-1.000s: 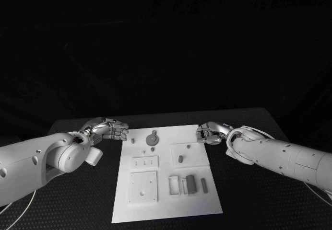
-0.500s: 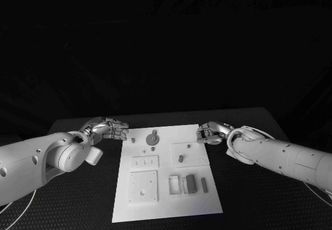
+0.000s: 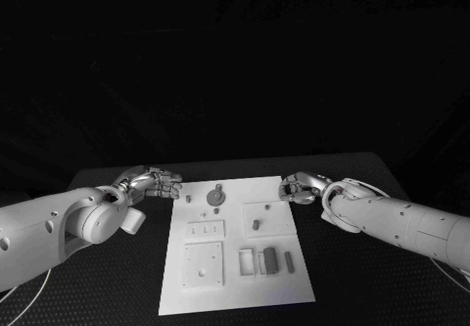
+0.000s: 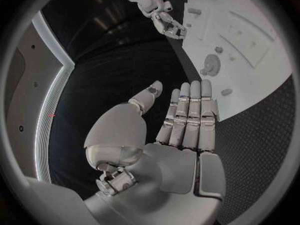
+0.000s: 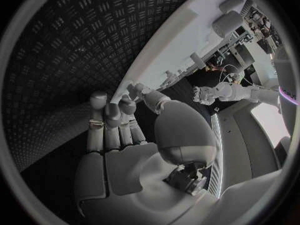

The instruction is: Assemble the parts on the task board

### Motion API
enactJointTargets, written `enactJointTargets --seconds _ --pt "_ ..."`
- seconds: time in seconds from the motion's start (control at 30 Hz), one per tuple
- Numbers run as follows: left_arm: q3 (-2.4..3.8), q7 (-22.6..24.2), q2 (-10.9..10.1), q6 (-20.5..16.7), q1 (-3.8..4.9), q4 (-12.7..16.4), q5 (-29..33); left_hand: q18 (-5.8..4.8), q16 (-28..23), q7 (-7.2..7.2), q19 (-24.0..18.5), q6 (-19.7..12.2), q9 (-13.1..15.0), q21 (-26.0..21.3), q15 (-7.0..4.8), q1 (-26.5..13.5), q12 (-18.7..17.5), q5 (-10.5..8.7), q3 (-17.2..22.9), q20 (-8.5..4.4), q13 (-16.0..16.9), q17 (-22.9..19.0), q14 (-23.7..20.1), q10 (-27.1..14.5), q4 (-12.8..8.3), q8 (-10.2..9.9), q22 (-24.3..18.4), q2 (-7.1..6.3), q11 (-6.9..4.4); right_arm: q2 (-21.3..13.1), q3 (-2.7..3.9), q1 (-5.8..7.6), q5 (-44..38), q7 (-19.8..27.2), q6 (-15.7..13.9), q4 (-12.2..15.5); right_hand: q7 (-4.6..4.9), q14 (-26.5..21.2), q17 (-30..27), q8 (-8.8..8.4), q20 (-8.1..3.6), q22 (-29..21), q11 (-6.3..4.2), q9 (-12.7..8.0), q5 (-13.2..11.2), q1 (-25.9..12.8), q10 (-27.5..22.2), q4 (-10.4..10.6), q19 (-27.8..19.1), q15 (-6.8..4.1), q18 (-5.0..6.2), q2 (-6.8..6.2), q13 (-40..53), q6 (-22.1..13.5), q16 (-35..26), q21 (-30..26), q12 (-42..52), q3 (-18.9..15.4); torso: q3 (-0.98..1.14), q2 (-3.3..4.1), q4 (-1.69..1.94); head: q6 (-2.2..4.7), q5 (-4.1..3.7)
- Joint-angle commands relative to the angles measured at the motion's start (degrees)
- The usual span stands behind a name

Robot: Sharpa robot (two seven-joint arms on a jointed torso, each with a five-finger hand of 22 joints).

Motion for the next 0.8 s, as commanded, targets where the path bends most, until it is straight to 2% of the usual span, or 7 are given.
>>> enactJointTargets --seconds 0.03,0.13,0.3,0.4,0.57,0.8 --pt "0.04 0.38 0.02 0.92 0.01 0.07 -0.11 1.03 -0.33 0.13 0.24 -0.21 -0.08 -0.38 -0.01 0.20 -0.36 -0.04 -0.11 0.21 0.03 0.10 0.12 -0.09 0.09 -0.19 0.07 -0.19 0.31 0.24 -0.02 -0.08 -0.13 0.78 0.86 -0.09 1.06 -0.09 -0.03 0.14 0.00 1.07 0.01 0.07 0.33 0.06 -5.11 -0.50 -0.09 0.00 0.88 0.97 0.00 7.15 0.13 0.03 0.38 0.00 -0.01 0.00 0.02 -0.08 0.04" --pt "0.04 0.36 0.03 0.89 0.01 0.06 -0.11 1.03 -0.33 0.14 0.24 -0.22 -0.08 -0.39 -0.01 0.20 -0.37 -0.04 -0.11 0.21 0.03 0.10 0.12 -0.09 0.10 -0.19 0.07 -0.19 0.32 0.32 -0.02 -0.11 -0.13 0.78 1.10 -0.14 0.97 -0.09 -0.02 0.29 0.03 1.09 -0.07 0.13 0.33 0.09 -5.10 -0.82 -0.13 -0.06 0.88 1.57 -0.01 7.41 0.15 0.08 0.38 -0.02 0.00 -0.01 0.02 -0.13 0.09" --pt "0.04 0.34 0.01 0.95 0.01 0.07 -0.12 1.03 -0.35 0.15 0.24 -0.23 -0.09 -0.40 -0.01 0.20 -0.38 -0.04 -0.10 0.21 0.04 0.11 0.12 -0.10 0.10 -0.19 0.07 -0.19 0.32 0.42 -0.02 -0.22 -0.13 0.76 1.26 -0.20 0.92 -0.09 0.00 0.37 0.04 1.10 -0.12 0.17 0.32 0.10 -5.08 -1.09 -0.14 -0.10 0.88 1.65 -0.01 7.54 0.17 0.12 0.39 -0.08 -0.01 0.00 0.01 -0.22 0.09" --pt "0.04 0.29 0.00 0.94 0.01 0.06 -0.12 1.03 -0.35 0.16 0.24 -0.23 -0.09 -0.41 -0.01 0.19 -0.39 -0.04 -0.11 0.21 0.04 0.12 0.12 -0.10 0.11 -0.20 0.08 -0.20 0.32 0.48 -0.02 -0.27 -0.13 0.77 1.18 -0.21 0.91 -0.09 0.00 0.35 0.07 1.10 -0.14 0.16 0.31 -0.13 -5.05 -1.32 -0.14 -0.14 0.88 1.04 -0.01 7.51 0.18 0.16 0.40 -0.30 -0.01 -0.01 -0.02 -0.25 0.11" --pt "0.04 0.27 0.02 1.05 0.01 0.05 -0.12 1.02 -0.37 0.19 0.24 -0.27 -0.10 -0.42 0.00 0.18 -0.41 -0.04 -0.11 0.21 0.03 0.13 0.12 -0.13 0.11 -0.21 0.08 -0.23 0.34 0.49 -0.02 -0.29 -0.13 0.76 0.88 -0.23 0.97 -0.06 -0.02 0.20 0.09 1.01 -0.10 0.09 0.34 -0.54 -4.98 -1.04 -0.02 -0.13 0.88 -0.94 -0.06 7.30 0.15 0.16 0.37 -0.40 -0.01 -0.01 -0.01 -0.31 0.09" --pt "0.04 0.26 0.04 1.01 0.01 -0.04 -0.13 1.03 -0.39 0.23 0.24 -0.32 -0.12 -0.44 0.00 0.18 -0.45 -0.04 -0.12 0.21 0.03 0.14 0.12 -0.18 0.12 -0.24 0.09 -0.25 0.36 0.54 -0.02 -0.29 -0.20 0.75 0.66 -0.30 0.79 0.01 -0.02 0.54 0.04 0.98 -0.23 0.25 0.37 -0.29 -4.90 -0.68 0.08 -0.19 0.88 -0.28 -0.08 7.90 0.18 0.15 0.39 0.01 -0.01 -0.01 0.00 -0.37 0.07"
